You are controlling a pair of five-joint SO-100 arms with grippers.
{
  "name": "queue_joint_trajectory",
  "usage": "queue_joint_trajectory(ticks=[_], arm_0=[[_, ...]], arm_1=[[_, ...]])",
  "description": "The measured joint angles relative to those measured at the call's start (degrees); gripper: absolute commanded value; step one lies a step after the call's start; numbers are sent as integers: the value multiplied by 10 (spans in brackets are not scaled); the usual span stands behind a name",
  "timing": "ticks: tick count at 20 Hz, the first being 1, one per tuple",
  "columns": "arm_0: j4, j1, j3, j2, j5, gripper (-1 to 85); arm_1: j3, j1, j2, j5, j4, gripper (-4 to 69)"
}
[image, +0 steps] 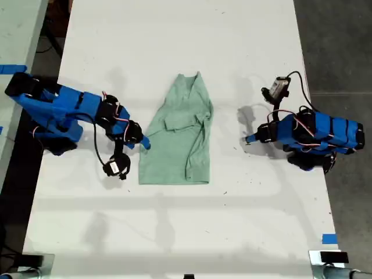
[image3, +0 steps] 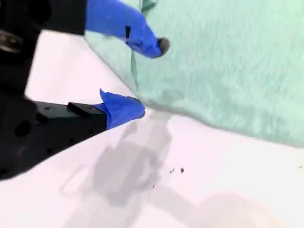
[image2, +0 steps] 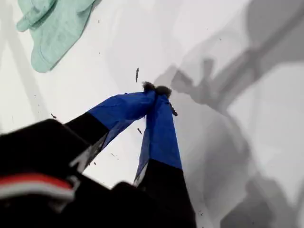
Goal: Fold t shirt
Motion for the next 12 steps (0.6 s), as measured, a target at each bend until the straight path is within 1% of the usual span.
queue_joint_trajectory(ticks=[2,4,9,12], arm_0=[[6,15,-6,-37,-21,269],[-4,27,7,-38,-40,262],[-95,38,31,-81,-47,251],[-124,39,29,-126,-47,236]], arm_1=[[0,0,0,0,0,-15],[0,0,0,0,0,-15],[0,0,0,0,0,-15],[0,0,0,0,0,-15]])
